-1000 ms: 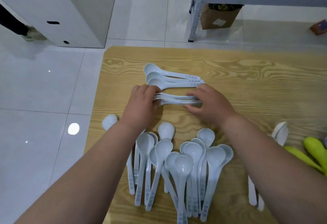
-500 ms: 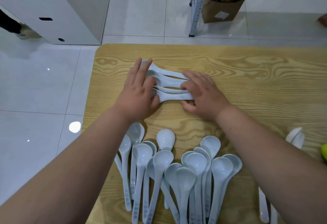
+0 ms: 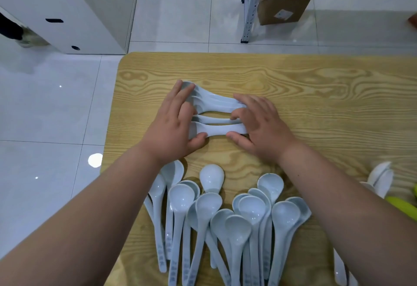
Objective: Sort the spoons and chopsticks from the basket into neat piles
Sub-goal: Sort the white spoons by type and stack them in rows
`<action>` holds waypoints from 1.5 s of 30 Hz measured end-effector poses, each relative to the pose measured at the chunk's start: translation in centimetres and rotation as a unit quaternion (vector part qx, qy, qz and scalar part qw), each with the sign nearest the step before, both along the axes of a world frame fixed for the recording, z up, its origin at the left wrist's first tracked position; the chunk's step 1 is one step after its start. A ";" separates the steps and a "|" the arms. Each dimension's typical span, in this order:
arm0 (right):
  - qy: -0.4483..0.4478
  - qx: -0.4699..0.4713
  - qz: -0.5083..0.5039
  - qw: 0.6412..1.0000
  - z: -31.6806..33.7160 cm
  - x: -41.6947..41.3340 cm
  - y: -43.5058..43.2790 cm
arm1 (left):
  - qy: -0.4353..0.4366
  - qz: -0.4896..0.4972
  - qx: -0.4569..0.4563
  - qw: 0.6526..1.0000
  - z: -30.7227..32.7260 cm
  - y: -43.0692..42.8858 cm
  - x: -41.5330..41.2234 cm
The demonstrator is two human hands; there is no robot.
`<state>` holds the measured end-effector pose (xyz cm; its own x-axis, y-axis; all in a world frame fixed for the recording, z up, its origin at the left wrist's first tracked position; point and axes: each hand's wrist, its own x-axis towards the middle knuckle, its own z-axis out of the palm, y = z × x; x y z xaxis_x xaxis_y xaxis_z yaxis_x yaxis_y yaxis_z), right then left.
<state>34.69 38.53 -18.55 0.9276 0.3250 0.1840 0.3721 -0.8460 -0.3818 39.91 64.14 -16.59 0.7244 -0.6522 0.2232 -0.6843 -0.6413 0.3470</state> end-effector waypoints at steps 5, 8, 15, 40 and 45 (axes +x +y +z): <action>0.010 -0.005 0.001 1.000 0.5 -0.7 0.2 | -0.017 -0.021 0.023 0.999 0.2 0.5 -0.3; 0.020 -0.016 -0.001 1.000 0.8 -0.9 0.3 | -0.022 -0.030 0.029 0.999 0.1 0.6 -0.6; -0.008 -0.028 -0.006 1.000 0.3 -1.0 0.4 | -0.031 -0.059 0.054 0.996 -0.2 0.6 -0.3; 0.065 -0.034 -0.042 0.996 0.1 0.8 1.0 | 0.096 0.055 0.022 0.994 1.3 -1.0 0.0; 0.094 -0.087 -0.045 0.991 0.5 1.5 1.0 | 0.090 0.072 0.050 0.992 1.4 -1.7 0.8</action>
